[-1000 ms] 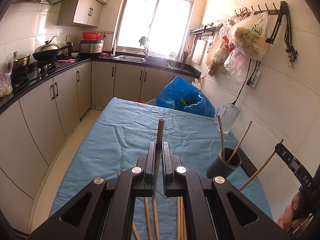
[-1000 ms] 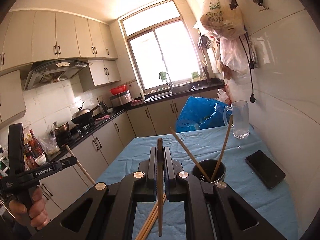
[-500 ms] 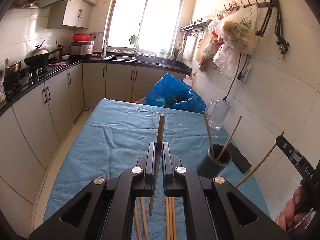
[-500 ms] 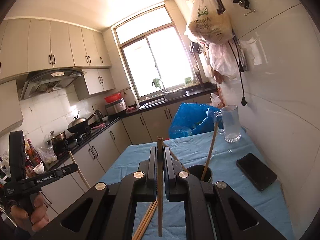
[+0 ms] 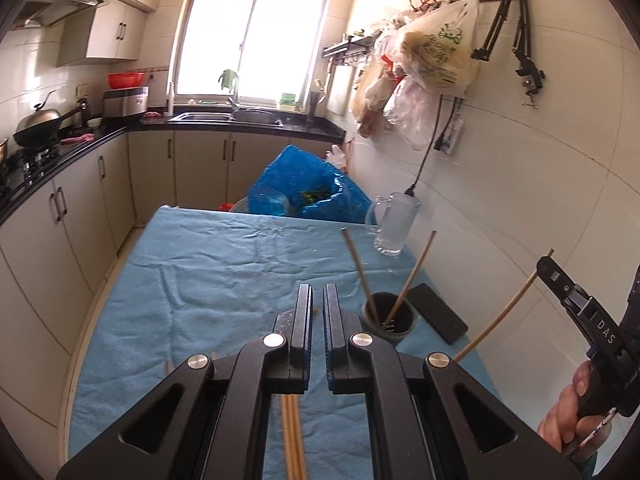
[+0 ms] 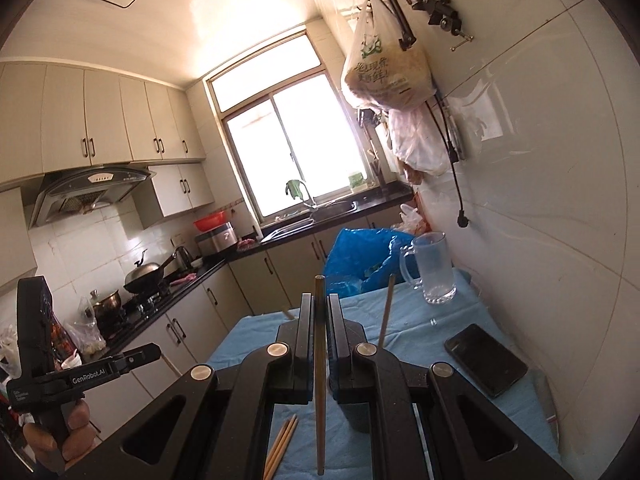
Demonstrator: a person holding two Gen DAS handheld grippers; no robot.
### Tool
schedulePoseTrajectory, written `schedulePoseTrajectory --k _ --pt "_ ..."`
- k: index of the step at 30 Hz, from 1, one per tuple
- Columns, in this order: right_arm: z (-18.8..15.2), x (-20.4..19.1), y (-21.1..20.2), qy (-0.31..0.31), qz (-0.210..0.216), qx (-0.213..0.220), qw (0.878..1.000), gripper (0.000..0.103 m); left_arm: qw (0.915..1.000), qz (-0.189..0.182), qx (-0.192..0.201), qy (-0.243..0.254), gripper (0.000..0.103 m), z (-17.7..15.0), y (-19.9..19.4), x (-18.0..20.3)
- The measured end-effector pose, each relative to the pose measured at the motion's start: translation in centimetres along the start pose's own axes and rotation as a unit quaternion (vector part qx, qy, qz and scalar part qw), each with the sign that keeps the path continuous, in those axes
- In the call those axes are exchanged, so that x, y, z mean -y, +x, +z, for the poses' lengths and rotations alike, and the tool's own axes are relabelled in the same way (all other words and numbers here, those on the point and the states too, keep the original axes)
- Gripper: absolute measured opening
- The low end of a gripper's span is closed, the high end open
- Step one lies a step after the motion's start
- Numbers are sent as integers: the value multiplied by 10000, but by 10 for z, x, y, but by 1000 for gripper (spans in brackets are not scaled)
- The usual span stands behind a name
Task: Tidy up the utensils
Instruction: 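Open the left gripper over the black cup while the right gripper keeps its chopstick, then lower the left tool to the chopstick row and close on a chopstick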
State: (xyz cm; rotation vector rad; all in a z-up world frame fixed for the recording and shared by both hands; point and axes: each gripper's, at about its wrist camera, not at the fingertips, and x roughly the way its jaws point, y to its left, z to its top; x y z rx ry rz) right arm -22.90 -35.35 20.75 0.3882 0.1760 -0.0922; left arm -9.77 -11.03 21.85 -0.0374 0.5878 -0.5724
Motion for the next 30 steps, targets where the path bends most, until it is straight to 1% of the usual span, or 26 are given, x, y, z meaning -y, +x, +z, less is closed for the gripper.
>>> schedulePoseTrajectory --k 4,6,7,11,12,14,15,16,17,18,20,22,23,24,25,27,28,29,30 --pt "8 5 -3 54 -39 83 9999 6 9999 -16 -20 137 5 6 9 10" --pt "9 7 -5 69 -54 125 9999 6 9998 23 -118 126 4 6 18 11" --pt "9 8 -5 78 -64 125 9999 6 9998 39 -175 125 0 5 22 11" --pt "8 11 -3 105 -82 78 9999 6 9990 94 -395 161 0 -1 35 8" --pt "8 12 -3 117 -93 77 9999 6 9983 22 -489 302 0 -4 39 10" --pt "9 15 -5 157 -97 88 9998 6 9937 -275 -820 712 2 -12 47 18" --pt "9 16 -6 168 -110 100 9997 6 9903 -384 -993 895 7 -18 52 23" --pt "9 17 -7 181 -124 112 9997 6 9842 -516 -1298 1093 30 -27 60 29" --pt "10 19 -9 188 -139 128 9996 6 9805 -587 -1489 1143 49 -35 66 31" --pt "9 20 -11 192 -161 141 9996 6 9792 -567 -1626 1075 49 -42 71 30" --pt "8 23 -12 214 -188 131 9995 6 9761 -555 -1961 755 49 -54 83 21" --pt "7 25 -12 246 -201 108 9994 6 9677 -617 -2443 -66 49 -67 95 -1" --pt "7 27 -11 258 -202 90 9994 6 9587 -577 -2713 -636 49 -77 102 -18" --pt "6 28 -10 266 -201 72 9994 6 9480 -549 -2946 -1077 49 -86 109 -31" --pt "5 29 -9 282 -189 52 9994 6 9343 -455 -3214 -1476 49 -99 118 -44" --pt "4 31 -6 332 -134 17 9994 6 9213 -248 -3431 -1815 48 -116 129 -57" --pt "2 32 -5 350 -96 0 9993 6 9137 -176 -3502 -2052 45 -123 133 -64" --pt "0 31 -4 352 -71 -16 9994 6 9084 -211 -3547 -2204 39 -129 136 -66" --pt "-1 32 -3 353 -55 -32 9994 6 9039 -253 -3574 -2336 38 -132 139 -68"
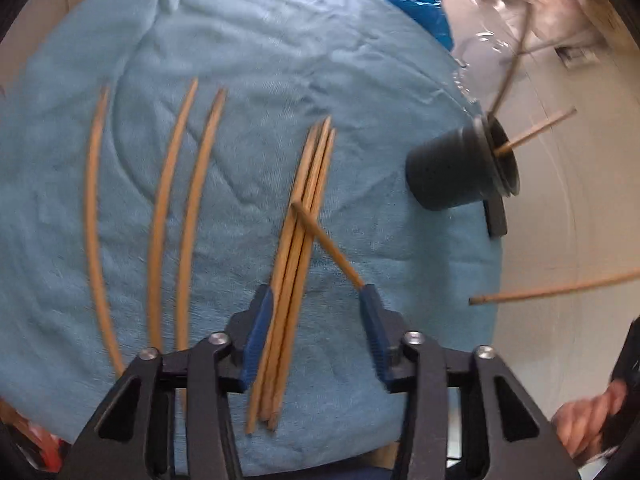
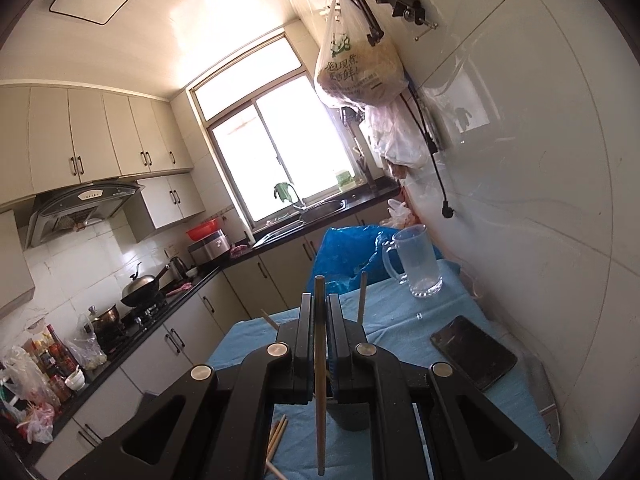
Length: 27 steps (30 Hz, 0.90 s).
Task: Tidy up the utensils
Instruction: 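Lower the left tool to the chopstick row and close on a chopstick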
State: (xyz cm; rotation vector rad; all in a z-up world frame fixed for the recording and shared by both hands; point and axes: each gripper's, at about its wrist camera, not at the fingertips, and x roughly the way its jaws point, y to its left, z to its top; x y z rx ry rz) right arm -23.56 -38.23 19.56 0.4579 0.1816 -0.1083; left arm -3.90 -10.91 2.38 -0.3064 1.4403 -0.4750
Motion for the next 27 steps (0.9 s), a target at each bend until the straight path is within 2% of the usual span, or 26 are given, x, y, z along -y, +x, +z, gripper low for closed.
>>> schedulePoseTrajectory --k 4,8,16,21,25,27 --pt "-5 4 -1 20 28 -25 10000 6 9997 -22 230 -127 35 6 2 10" --pt "-5 12 -3 83 35 -29 10000 6 9992 156 294 -217 22 17 14 19" --pt "-7 22 -9 126 33 -25 9999 6 9978 299 345 -471 21 36 35 19" --pt "-9 29 -12 169 44 -48 9998 6 9964 577 498 -369 21 43 42 28" --pt "-11 32 -13 185 46 -88 9998 6 9971 642 333 -227 13 52 55 37" --pt "-11 33 -14 167 22 -94 9998 6 9965 739 379 3 13 51 57 46"
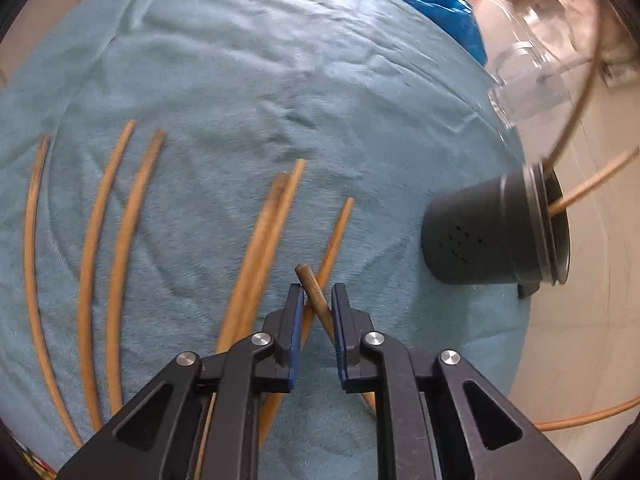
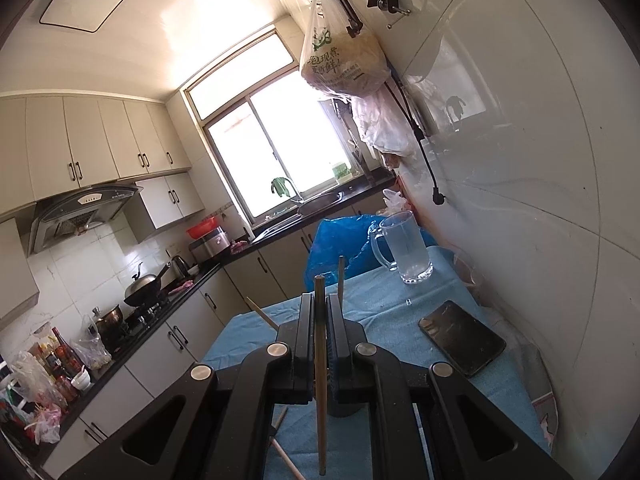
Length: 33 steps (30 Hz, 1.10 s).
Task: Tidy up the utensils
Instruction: 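Lower the left tool to the chopstick row and close on a chopstick, then lift the left gripper's chopstick over the black cup beside the right tool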
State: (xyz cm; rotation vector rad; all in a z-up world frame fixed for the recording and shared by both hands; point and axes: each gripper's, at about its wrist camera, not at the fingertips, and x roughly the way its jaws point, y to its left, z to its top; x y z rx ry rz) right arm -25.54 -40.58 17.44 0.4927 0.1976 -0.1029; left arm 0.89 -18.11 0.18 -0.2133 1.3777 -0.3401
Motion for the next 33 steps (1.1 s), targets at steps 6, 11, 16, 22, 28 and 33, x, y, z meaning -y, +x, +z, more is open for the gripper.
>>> schedulePoseTrajectory --k 6,11,16,22,28,33 --pt "1 1 0 29 -56 -11 10000 6 9970 328 240 662 13 -8 4 26" --pt "1 0 -1 17 -62 -3 10000 6 9968 275 297 683 6 -3 4 27" --pt "3 -2 -2 6 -94 25 10000 6 9954 -88 476 826 6 -12 -22 32" --pt "3 -4 -2 -35 -96 37 9999 6 9921 -395 729 946 6 -20 -52 37" --pt "6 -11 -3 -116 -91 75 9999 6 9808 -681 1367 1210 6 -30 -103 47" --pt "8 -16 -2 -172 -100 106 9997 6 9678 -770 1919 1434 6 -38 -140 57"
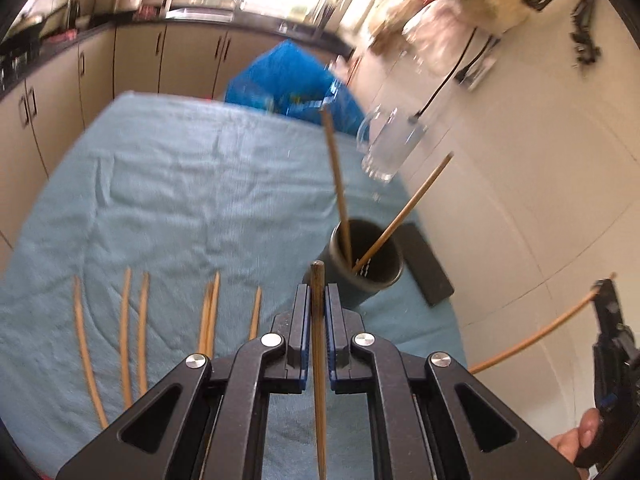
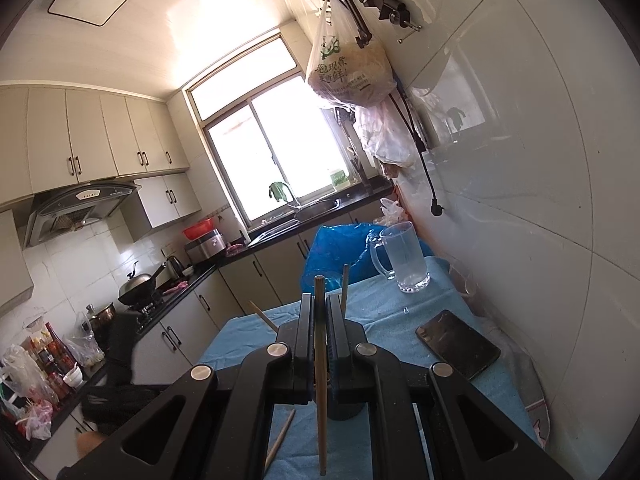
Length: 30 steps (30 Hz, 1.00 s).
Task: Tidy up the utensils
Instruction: 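Lift the left gripper's chopstick over the black cup beside the right tool, then open both grippers to drop the chopsticks into the black cup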
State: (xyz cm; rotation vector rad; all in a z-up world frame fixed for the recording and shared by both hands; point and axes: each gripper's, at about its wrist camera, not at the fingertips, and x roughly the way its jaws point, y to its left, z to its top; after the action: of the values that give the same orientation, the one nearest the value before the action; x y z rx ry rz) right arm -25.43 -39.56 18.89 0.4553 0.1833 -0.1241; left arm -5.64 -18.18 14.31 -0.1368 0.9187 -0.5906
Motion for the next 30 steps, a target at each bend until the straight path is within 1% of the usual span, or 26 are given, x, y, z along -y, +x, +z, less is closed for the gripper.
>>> schedulePoseTrajectory --k 6,12,16,21,24,27,30 --pt "7 -9 1 -147 -9 82 9999 6 9985 -71 498 203 6 17 -33 11" --pt "24 -22 7 -334 -8 272 9991 6 9956 -141 875 312 6 43 -55 22" --pt "37 -30 15 -401 -7 395 9984 6 9924 -223 1155 363 6 62 -69 31" --pt "54 -40 26 -461 -46 633 9969 6 9855 -296 1629 358 6 90 -86 41" --pt "62 -45 34 -520 -127 815 9952 6 9815 -285 1873 286 6 103 -87 43" --pt "66 -50 48 -568 -230 888 9942 6 9811 -300 1906 142 6 112 -75 40" --pt "63 -50 67 -564 -283 811 9947 6 9830 -197 1827 8 6 115 -54 33"
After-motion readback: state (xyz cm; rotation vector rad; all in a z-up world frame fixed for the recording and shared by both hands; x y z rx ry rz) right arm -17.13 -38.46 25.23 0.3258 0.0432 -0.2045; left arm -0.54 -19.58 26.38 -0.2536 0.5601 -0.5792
